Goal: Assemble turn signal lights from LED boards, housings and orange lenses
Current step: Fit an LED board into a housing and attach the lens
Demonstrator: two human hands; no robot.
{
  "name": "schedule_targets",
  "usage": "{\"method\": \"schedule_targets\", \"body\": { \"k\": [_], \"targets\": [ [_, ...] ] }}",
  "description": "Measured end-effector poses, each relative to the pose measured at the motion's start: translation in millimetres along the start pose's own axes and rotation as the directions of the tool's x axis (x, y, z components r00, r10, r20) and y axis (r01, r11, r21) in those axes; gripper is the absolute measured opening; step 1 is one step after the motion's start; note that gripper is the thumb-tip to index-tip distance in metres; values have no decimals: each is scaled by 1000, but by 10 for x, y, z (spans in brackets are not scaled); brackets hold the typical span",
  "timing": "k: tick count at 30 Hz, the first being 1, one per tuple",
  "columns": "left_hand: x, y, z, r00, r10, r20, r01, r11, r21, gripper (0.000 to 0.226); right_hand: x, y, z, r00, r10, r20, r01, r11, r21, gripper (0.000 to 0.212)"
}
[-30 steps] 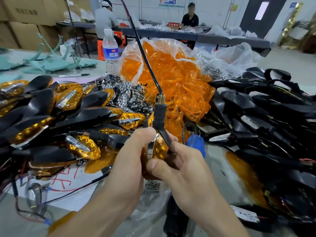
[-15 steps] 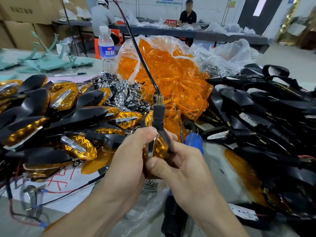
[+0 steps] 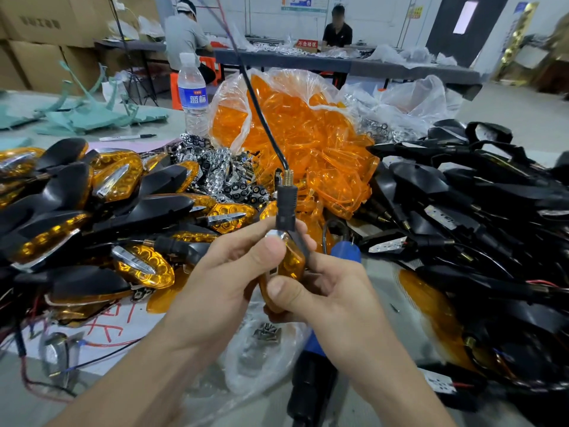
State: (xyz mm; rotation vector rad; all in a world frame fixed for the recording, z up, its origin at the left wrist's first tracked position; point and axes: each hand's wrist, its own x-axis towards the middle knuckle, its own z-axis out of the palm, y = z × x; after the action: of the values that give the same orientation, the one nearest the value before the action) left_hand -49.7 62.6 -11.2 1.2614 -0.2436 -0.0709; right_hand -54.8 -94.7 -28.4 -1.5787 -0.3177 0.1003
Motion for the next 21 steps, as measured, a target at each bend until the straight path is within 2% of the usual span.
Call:
{"method": "schedule_targets", "body": {
  "k": [4, 6, 8, 10, 11, 12, 14, 15, 17, 18, 20, 21],
  "targets": [
    [-3, -54, 33, 1000, 11, 25, -13, 998, 68, 52, -8, -44, -51, 999, 21, -29, -22, 999, -36, 40],
    [-4, -38, 67, 1000, 30, 3, -30, 990, 134, 45, -9, -66, -27, 997, 9, -75, -11, 999, -35, 47],
    [-24, -52, 72, 995, 93, -38, -77, 949, 306, 46, -21, -70, 11, 996, 16, -90, -17, 1000, -7, 52],
    [-70, -44, 67, 977, 207, -46, -166, 880, 444, 57, -25, -103, 20, 993, 20, -118, -16, 999, 38, 55],
    [-101, -17, 66, 960, 279, 13, -245, 819, 518, 66, -23, -136, 8, 988, 15, -155, -6, 998, 59, 59],
    [-125, 5, 63, 926, 358, 118, -352, 708, 612, 78, -21, -151, -18, 980, 0, -201, 16, 997, 74, 69],
    [-123, 0, 71, 844, 423, 331, -502, 405, 764, 91, -27, -181, -50, 960, -44, -276, 51, 998, 20, 88],
    [-116, -12, 96, 821, 427, 378, -531, 329, 781, 93, -31, -192, -46, 952, -72, -296, 61, 997, -46, 90],
    [-95, -54, 124, 825, 432, 365, -526, 348, 776, 91, -38, -187, -17, 939, -130, -320, 69, 979, -194, 84],
    [-88, -69, 120, 827, 451, 337, -515, 363, 777, 82, -44, -184, 12, 934, -150, -324, 70, 967, -246, 83],
    [-87, -49, 73, 840, 501, 208, -449, 426, 786, 58, -67, -201, 63, 933, -203, -298, 110, 947, -301, 84],
    [-83, -24, 52, 847, 523, 99, -400, 503, 766, 50, -81, -209, 76, 924, -249, -289, 148, 933, -329, 79]
  ]
}}
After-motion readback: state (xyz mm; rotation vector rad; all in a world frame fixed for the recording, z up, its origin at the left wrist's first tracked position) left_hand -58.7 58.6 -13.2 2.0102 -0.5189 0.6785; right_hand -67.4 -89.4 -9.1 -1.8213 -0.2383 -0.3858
